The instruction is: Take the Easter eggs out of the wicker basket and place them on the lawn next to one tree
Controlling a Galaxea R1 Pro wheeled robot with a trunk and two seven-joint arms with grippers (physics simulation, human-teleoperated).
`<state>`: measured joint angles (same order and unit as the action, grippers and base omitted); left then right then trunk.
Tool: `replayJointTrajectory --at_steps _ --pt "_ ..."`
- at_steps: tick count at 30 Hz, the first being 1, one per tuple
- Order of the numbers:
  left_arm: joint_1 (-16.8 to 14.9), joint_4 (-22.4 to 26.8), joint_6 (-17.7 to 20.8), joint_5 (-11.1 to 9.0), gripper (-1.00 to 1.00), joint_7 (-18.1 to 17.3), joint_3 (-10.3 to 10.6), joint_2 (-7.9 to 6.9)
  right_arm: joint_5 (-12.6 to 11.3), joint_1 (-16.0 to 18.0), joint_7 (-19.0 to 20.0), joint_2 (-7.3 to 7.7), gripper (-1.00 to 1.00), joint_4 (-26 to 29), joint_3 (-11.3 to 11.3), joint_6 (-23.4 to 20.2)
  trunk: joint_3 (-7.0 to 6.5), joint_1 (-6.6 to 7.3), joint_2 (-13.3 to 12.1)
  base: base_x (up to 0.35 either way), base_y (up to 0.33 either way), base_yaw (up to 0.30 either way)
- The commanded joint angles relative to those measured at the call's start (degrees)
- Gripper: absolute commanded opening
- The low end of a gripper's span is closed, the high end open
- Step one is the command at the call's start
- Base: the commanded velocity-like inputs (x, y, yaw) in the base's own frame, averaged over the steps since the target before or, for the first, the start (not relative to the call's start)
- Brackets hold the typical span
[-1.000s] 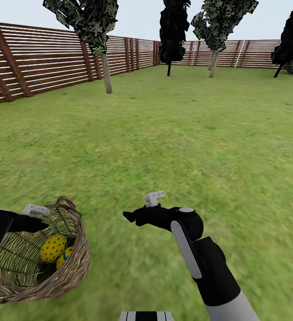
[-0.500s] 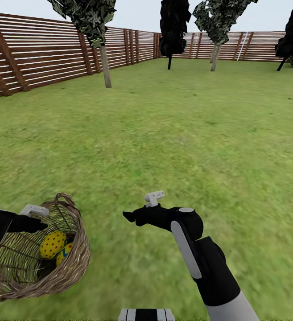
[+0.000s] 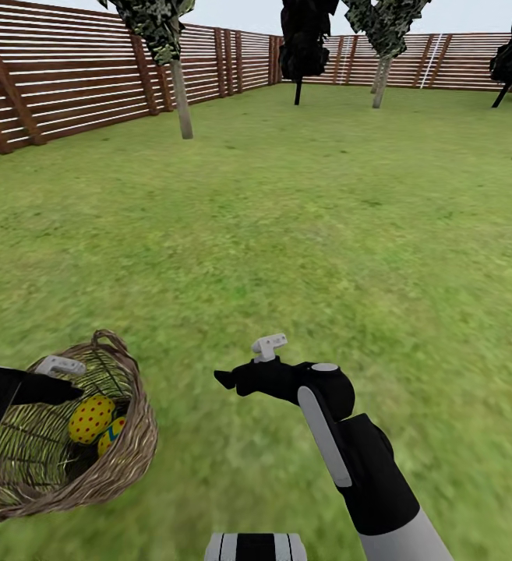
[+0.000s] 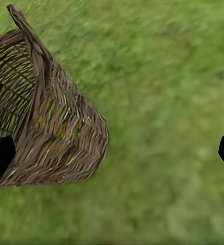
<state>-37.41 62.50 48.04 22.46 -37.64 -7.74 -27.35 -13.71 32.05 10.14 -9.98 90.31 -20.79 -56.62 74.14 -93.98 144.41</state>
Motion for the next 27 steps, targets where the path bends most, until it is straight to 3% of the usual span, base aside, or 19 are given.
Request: replayJointTrajectory --at_steps 1,10,20,27 --pt "0.0 0.1 0.1 0.6 1.0 -0.6 -0.3 0.01 0.3 0.0 0.3 -0.02 1.0 0.0 0.0 -0.2 0.05 0.01 0.0 0.0 0.0 0.0" --pt "0.0 0.0 -1.1 0.6 1.0 -0.6 -2.3 0.01 0.2 0.0 0.2 -0.02 1.0 -0.3 0.0 2.1 2.04 -0.22 0.1 0.0 0.0 0.0" --pt "0.0 -0.1 -1.4 0.6 1.0 -0.6 -2.5 0.01 0.2 0.0 0.2 -0.02 1.0 -0.3 0.0 2.3 2.04 -0.22 0.1 0.0 0.0 0.0" --pt "0.0 -0.1 -1.5 0.6 1.0 -0.7 -2.7 0.01 0.2 0.0 0.3 -0.02 1.0 -0.3 -0.1 2.3 3.15 -0.35 0.2 0.0 0.0 0.0"
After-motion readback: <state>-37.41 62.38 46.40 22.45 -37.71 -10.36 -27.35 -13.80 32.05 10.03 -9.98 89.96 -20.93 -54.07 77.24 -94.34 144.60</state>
